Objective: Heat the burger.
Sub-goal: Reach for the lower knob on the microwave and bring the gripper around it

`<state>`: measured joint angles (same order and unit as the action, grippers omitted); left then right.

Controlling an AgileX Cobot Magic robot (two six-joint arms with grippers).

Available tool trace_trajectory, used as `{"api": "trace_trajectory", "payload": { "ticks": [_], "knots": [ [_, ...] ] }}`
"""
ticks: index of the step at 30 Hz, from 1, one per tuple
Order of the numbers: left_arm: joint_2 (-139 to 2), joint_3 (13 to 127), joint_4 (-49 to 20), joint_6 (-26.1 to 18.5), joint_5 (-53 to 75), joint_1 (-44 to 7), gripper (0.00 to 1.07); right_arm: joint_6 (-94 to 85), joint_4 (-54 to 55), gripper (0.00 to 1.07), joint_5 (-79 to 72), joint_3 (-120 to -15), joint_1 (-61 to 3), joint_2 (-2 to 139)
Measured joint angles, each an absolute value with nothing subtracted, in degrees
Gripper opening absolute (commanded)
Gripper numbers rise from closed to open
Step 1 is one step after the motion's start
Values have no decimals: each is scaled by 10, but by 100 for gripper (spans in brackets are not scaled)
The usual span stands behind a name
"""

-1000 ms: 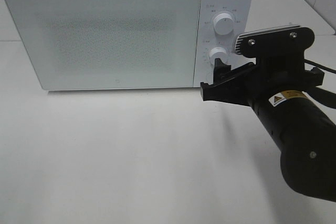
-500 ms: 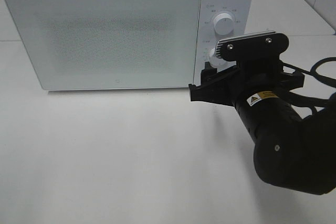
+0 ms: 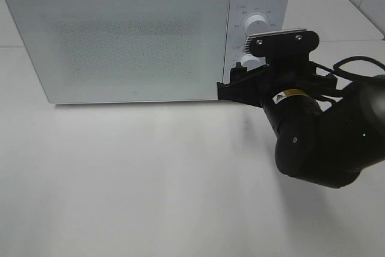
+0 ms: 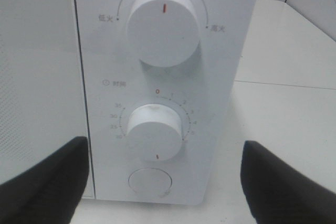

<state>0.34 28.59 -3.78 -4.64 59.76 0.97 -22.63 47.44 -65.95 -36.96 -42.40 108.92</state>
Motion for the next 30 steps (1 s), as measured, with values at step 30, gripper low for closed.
{"api": "trace_trajectory", "payload": {
  "ticks": [30],
  "knots": [
    [3,286,-38,-46,598,10,100,-197,435,76,-629,-470,-381,1184]
  ]
}}
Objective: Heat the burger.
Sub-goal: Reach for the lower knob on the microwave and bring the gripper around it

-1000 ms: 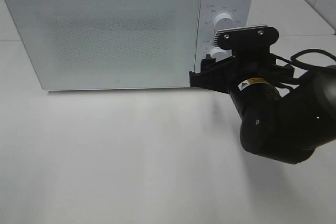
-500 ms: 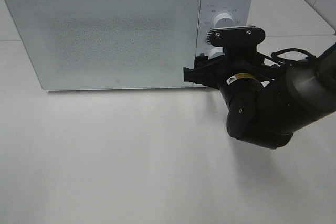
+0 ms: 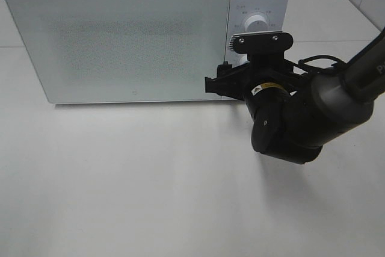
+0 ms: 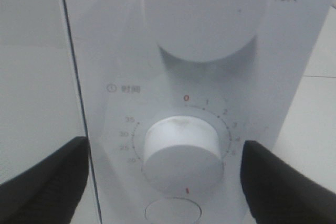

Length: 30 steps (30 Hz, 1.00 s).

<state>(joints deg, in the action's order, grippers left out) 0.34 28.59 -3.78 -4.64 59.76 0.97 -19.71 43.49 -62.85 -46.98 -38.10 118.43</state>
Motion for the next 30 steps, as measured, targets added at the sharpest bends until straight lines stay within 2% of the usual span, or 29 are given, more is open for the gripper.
{"api": "trace_trajectory", "payload": {
  "ticks": [15,23,30],
  "knots": [
    [3,286,-38,-46,598,10,100,-198,422,75,-613,-477,-363,1187],
    [3,286,-38,-46,598,10,100,-201,422,69,-611,-477,-363,1187],
    [3,286,-38,-46,598,10,100,-207,423,69,-612,-477,-363,1186]
  ]
}}
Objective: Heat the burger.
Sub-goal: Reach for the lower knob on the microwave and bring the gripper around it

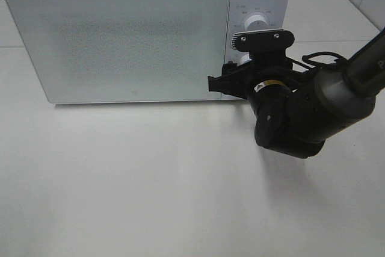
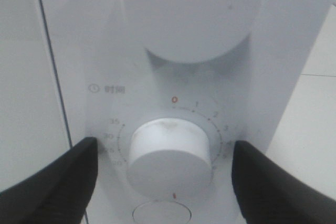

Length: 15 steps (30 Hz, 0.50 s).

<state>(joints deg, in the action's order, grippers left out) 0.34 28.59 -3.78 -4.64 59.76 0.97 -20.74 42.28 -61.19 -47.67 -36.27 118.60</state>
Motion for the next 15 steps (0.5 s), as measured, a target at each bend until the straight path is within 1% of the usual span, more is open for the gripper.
{"api": "trace_trajectory", "payload": {
  "ticks": [8,11,12,13,15],
  "knots": [
    [3,286,-38,-46,598,10,100,-208,425,69,-621,-477,-368,1181],
    [3,286,-38,-46,598,10,100,-208,425,66,-633,-477,-372,1179],
    [3,286,-38,-46,598,10,100,-208,425,62,-634,-477,-372,1179],
    [3,286,-38,-46,598,10,100,-208,425,62,-634,-477,-372,1179],
    [3,286,-38,-46,598,10,100,-208,425,52,-635,-477,-372,1179]
  ]
}}
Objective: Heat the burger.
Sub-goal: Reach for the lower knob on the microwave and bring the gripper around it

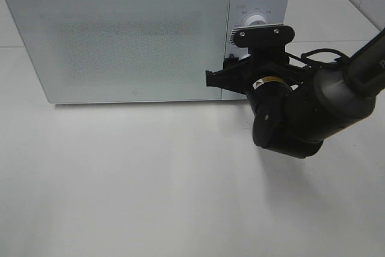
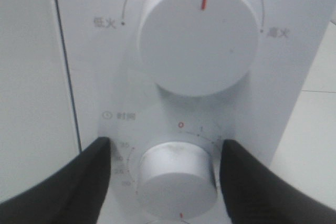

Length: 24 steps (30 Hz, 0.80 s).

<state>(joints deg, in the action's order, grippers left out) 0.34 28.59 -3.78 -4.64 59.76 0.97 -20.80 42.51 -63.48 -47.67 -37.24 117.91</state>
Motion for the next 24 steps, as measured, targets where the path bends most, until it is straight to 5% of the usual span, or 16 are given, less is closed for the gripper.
{"api": "trace_trajectory", "payload": {
  "ticks": [11,24],
  "knots": [
    [3,286,-38,-46,598,10,100,-208,431,8,-631,-477,-372,1180],
    [3,286,-38,-46,598,10,100,-54,428,2,-633,-475,-372,1180]
  ]
}}
